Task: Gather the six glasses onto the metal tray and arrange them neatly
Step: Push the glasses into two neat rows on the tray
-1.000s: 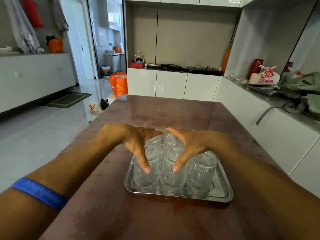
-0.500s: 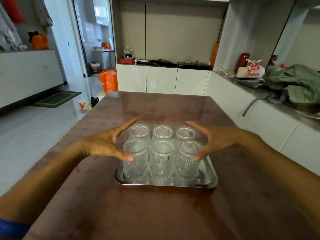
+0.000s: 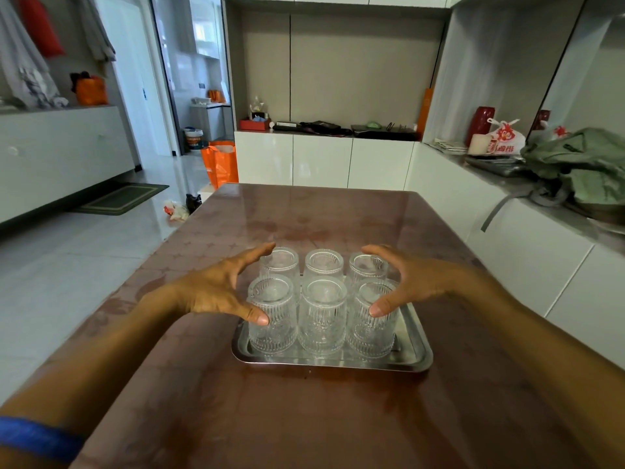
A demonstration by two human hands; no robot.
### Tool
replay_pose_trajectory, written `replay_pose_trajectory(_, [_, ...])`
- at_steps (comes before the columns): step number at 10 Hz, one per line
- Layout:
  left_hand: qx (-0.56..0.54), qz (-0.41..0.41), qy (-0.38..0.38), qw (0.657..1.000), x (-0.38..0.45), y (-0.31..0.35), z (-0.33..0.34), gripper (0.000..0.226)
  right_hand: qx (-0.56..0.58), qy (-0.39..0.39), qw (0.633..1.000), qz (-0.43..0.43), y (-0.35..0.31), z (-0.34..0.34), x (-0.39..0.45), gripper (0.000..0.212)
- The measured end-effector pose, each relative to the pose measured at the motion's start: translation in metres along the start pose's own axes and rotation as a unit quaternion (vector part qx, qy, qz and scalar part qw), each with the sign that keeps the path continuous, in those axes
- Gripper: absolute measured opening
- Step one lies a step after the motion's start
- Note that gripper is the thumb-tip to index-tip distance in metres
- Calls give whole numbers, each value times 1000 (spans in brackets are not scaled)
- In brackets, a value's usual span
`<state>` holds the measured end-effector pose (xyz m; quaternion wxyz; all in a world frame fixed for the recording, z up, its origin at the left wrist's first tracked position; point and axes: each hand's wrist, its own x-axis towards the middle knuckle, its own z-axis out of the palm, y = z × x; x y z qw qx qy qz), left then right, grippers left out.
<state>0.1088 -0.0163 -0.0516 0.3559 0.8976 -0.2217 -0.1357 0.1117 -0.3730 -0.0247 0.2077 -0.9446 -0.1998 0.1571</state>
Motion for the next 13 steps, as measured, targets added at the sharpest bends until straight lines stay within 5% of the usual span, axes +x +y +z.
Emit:
replay_pose_trajectory(5, [-16,30,8,999,5,-8,5,114,8,3,1000,1,-1,1,0,132])
replay_pose_trajectory(7, [-16,32,-4,999,2,-7,4,125,46,2,999,-7,0,1,1,123])
replay_pose_trajectory(9, [-7,-47,-25,999,-9,-31,1,144,169,31,985,-9,31,13,-20,120])
replay_pose_trajectory(10, [-5,-82,-64,995,-6,-20,-2,142,62,-4,998,11,47,36,-23,136])
replay_pose_trajectory(13, [-8,-108,-115,987,-16,27,-6,100,104,-12,994,11,50,49,-5,140])
